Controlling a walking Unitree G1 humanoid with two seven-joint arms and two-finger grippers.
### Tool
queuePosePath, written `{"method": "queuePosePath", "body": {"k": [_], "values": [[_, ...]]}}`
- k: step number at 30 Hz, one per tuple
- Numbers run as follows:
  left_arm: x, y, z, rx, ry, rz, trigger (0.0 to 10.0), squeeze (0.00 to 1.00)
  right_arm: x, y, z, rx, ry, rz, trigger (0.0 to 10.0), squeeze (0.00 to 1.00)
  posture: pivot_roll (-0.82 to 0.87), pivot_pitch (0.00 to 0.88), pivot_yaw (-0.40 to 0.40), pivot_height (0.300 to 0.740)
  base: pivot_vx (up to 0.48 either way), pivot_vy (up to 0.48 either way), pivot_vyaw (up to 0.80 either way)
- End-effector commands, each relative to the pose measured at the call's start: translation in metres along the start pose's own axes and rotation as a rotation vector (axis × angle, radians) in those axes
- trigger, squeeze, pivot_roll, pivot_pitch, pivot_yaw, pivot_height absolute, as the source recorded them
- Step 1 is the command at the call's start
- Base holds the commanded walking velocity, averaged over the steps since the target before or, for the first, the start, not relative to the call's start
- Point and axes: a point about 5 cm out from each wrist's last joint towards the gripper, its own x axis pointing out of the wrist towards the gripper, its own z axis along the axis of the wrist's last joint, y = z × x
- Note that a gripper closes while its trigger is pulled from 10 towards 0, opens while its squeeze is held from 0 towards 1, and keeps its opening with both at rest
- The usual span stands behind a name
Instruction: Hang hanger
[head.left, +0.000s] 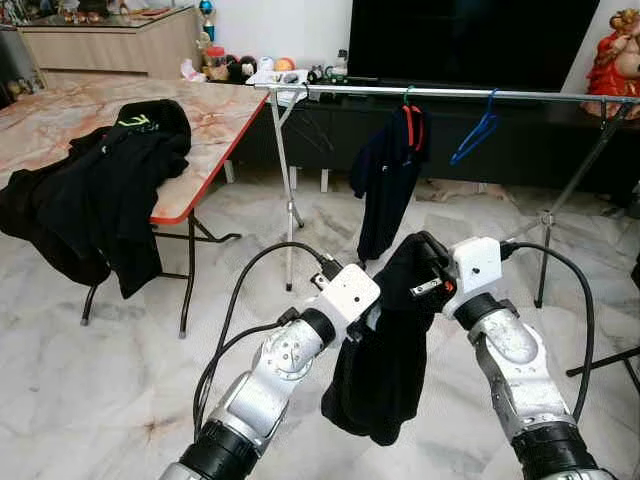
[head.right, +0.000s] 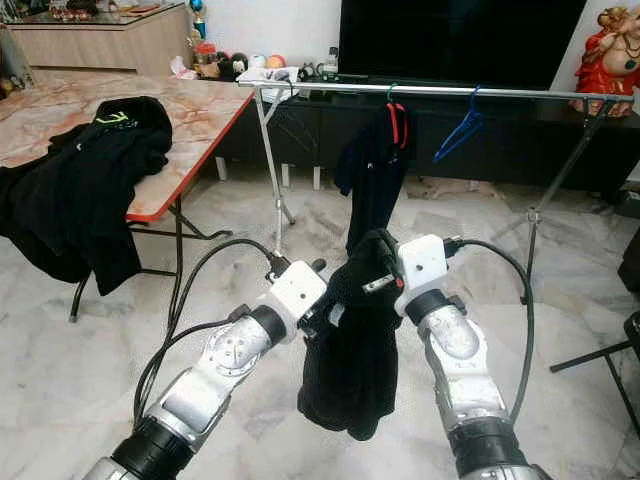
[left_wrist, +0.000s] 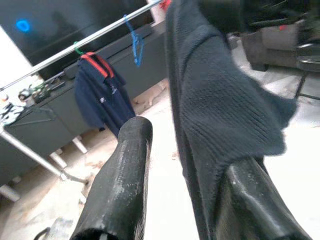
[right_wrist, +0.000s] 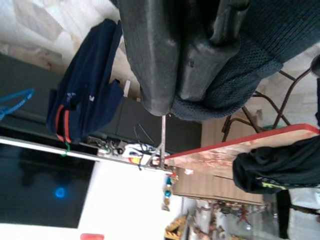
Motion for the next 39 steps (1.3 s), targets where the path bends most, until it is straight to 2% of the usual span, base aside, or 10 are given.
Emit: {"method": "queuePosePath", "body": {"k": [1,11,18,25,26,27,29,35,37,39], "values": [[0.0,-0.002,0.007,-0.004,-0.035,-0.016,10.0,0.0,0.007,-0.004,0.016,0.017,-0.062,-0.022,0.0,0.0,0.05,0.012,-0.036,0.74,0.0,0.0,0.0],[0.001,-0.007,0.004,0.025,-0.019,-0.043,10.0,0.0,0.01,0.006,0.029,0.137,-0.118,0.035,0.0,0.0,0.05,0.012,-0.036,0.74,0.0,0.0,0.0],[0.001,0.009,-0.004,0.061,0.045,0.081,10.0,0.0,0.005,0.016,0.028,0.164,-0.107,0.087,0.0,0.0,0.05,0.007,-0.035,0.74,0.0,0.0,0.0],[0.002,0.015,-0.002,0.058,0.034,0.109,10.0,0.0,0.003,0.017,0.024,0.163,-0.085,0.093,0.0,0.0,0.05,0.009,-0.036,0.74,0.0,0.0,0.0],[0.002,0.014,-0.002,0.057,0.03,0.109,4.8,0.0,0.003,0.017,0.024,0.164,-0.082,0.093,0.0,0.0,0.05,0.009,-0.036,0.74,0.0,0.0,0.0],[0.002,0.014,-0.001,0.055,0.026,0.108,4.8,0.0,0.003,0.017,0.024,0.163,-0.08,0.093,0.0,0.0,0.05,0.009,-0.036,0.74,0.0,0.0,0.0],[0.002,0.011,0.001,0.049,0.004,0.093,0.0,0.0,0.002,0.017,0.022,0.16,-0.072,0.093,0.0,0.0,0.05,0.009,-0.037,0.74,0.0,0.0,0.0],[0.002,0.004,0.005,0.032,-0.028,0.047,0.0,0.0,0.002,0.016,0.02,0.161,-0.061,0.078,0.0,0.0,0.05,0.01,-0.037,0.74,0.0,0.0,0.0],[0.002,0.001,0.006,0.028,-0.038,0.024,1.3,0.0,0.003,0.015,0.02,0.163,-0.063,0.072,0.0,0.0,0.05,0.01,-0.036,0.74,0.0,0.0,0.0],[0.001,0.0,0.007,0.027,-0.043,0.017,1.3,0.0,0.003,0.015,0.021,0.163,-0.064,0.071,0.0,0.0,0.05,0.01,-0.036,0.74,0.0,0.0,0.0]]}}
